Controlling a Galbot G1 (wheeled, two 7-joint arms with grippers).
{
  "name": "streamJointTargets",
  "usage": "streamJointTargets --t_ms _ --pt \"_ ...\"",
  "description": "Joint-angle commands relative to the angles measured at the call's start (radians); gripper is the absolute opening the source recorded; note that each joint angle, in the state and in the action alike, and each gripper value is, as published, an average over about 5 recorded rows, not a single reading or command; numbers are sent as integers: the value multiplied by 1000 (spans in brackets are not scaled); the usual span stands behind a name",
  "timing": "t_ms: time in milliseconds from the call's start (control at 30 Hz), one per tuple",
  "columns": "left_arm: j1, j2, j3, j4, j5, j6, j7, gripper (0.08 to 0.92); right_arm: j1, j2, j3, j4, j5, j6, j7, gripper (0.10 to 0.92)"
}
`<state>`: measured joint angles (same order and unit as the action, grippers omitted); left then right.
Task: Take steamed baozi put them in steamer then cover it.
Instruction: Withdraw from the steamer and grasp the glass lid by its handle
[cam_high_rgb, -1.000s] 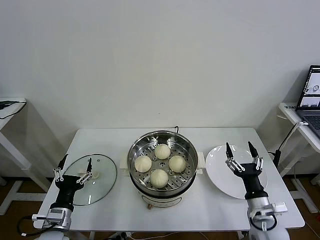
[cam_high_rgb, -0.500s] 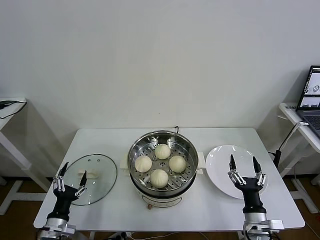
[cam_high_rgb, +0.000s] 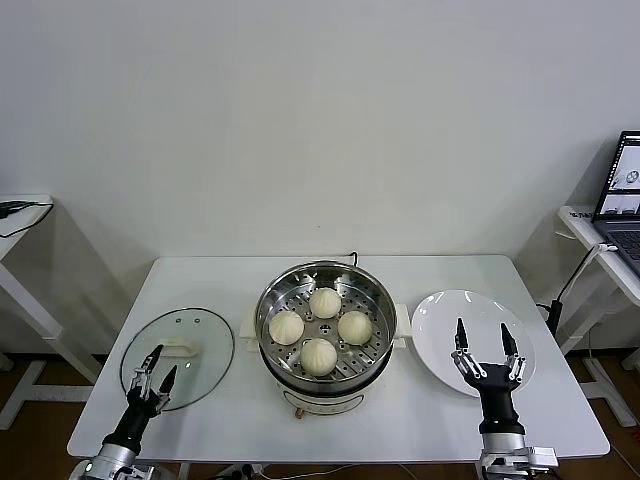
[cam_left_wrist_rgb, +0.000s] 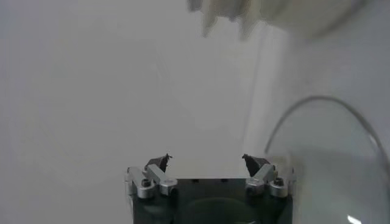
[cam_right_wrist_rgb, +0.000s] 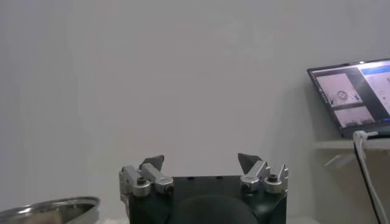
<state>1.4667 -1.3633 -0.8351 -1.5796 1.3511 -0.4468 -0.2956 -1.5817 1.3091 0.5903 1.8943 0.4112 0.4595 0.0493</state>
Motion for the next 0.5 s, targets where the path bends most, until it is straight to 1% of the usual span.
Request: streamJointTargets --t_ms 33,500 --pt "-104 18 -7 139 195 -23 -80 823 -3 11 -3 -15 -8 8 1 823" --pt "-220 19 11 205 170 -3 -69 823 -4 12 -4 -31 -36 16 1 823"
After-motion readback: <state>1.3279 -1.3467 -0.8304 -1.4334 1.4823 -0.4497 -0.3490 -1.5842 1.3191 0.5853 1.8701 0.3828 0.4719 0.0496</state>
